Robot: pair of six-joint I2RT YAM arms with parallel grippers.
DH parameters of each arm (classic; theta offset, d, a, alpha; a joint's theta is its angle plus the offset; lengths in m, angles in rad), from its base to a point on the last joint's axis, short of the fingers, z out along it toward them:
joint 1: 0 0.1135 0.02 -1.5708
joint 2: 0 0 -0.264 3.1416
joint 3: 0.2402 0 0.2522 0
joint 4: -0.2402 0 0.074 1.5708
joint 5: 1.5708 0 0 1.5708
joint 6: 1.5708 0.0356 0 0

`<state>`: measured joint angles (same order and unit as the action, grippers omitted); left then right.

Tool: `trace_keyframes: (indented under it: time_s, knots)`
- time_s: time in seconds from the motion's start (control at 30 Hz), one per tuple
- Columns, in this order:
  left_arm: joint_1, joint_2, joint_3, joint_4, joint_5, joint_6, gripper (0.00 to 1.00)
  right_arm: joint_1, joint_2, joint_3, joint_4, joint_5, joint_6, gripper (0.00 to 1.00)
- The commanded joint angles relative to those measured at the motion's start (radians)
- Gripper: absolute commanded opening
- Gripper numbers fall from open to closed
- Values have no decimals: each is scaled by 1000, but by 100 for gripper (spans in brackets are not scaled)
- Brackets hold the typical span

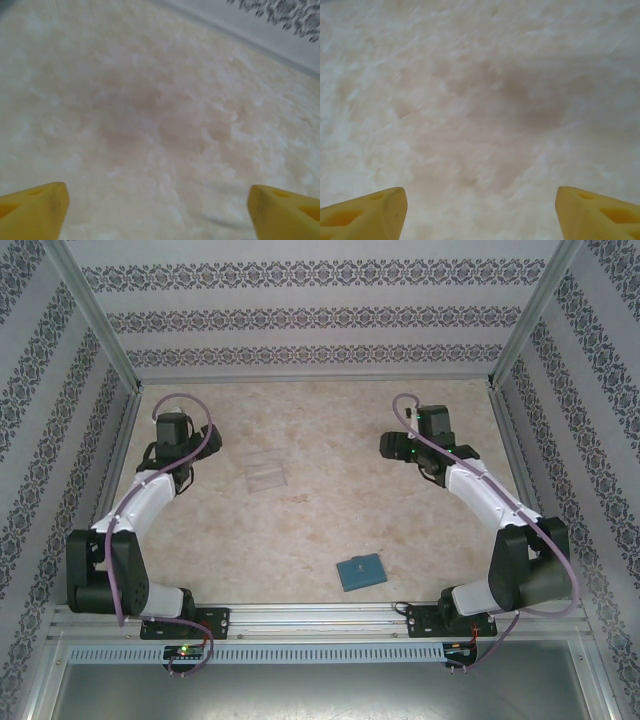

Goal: Take the credit cards out of the card holder

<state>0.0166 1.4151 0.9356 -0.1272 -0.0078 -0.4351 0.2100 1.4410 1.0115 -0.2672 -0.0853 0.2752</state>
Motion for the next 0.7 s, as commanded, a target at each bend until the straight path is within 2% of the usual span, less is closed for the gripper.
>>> trace_keyframes:
  time_s: [0.0, 0.2, 0.43, 0.67]
  knots:
    - [-21, 72, 84, -274, 104, -104, 85, 44, 30, 49, -117, -39, 88, 77]
    - [-68, 155, 183, -354, 204, -132, 61, 110, 80, 94, -129, -23, 125, 75]
    - [-130, 264, 314, -480, 187, -153, 40, 138, 103, 127, -142, -1, 120, 75]
    - [-161, 346, 380, -524, 184, -163, 28, 140, 99, 132, -155, 9, 113, 75]
